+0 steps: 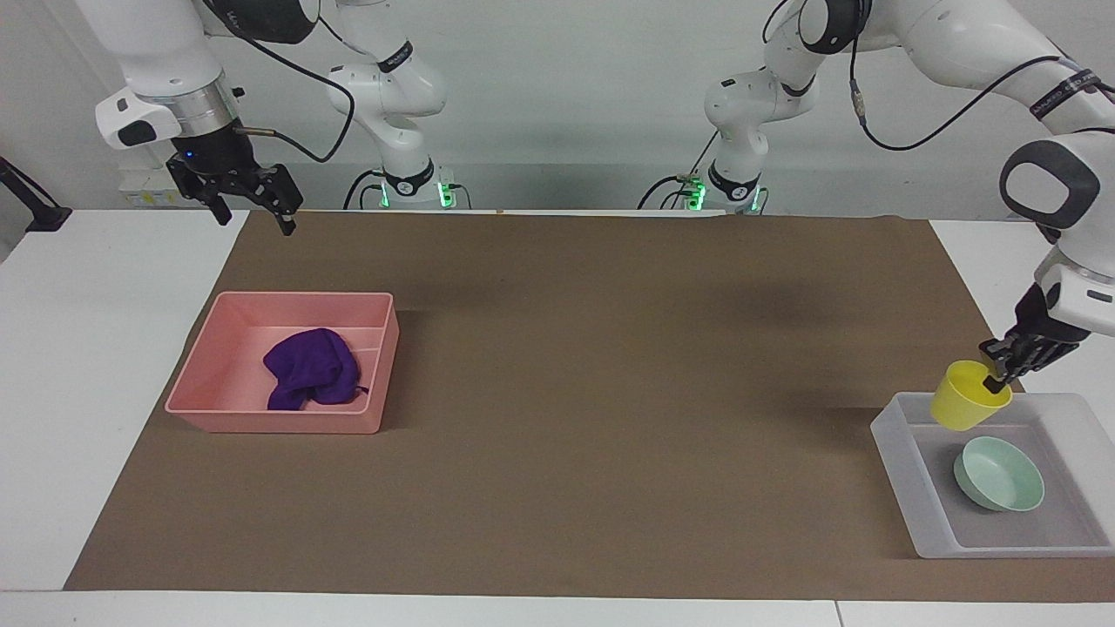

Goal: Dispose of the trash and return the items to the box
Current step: 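Carry the yellow cup into the clear box and release it with the left gripper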

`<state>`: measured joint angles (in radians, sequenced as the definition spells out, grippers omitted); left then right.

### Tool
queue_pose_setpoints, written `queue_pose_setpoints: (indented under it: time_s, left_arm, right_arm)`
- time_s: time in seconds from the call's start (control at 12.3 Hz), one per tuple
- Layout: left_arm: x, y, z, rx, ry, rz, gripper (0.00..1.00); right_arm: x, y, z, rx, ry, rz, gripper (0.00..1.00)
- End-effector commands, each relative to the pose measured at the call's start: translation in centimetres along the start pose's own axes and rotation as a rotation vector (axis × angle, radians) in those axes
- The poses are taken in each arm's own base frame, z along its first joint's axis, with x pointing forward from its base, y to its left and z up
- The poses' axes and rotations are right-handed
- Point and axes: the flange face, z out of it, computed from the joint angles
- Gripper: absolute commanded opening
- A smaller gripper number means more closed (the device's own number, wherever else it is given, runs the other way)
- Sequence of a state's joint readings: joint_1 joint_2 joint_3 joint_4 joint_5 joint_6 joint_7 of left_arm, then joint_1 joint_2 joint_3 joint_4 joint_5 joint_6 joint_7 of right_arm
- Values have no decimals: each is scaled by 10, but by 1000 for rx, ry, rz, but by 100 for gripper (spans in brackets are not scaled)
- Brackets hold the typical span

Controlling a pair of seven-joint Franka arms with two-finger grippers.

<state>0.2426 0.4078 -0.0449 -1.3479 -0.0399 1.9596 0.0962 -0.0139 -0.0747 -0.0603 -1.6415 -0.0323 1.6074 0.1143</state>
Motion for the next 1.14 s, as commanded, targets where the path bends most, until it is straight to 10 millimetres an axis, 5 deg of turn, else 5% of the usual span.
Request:
queue_pose_setpoints:
  time_s: [0.0,0.24,0.57,1.05]
  left_arm:
    - [25,-39,25,-13,-15,2,0]
    - [33,-77,79,-16,-32,-1,0]
    - [31,-104,105,-5,-9,-35,0]
    - [22,-96,139,7,40,-32,0]
  right_arm:
    - [-6,3,0,4,-11,-14,100]
    - [-6,4,0,3,-10,-14,100]
    - [-6,0,-2,3,-4,-21,100]
    - [-6,-1,-1,4,-7,-23,100]
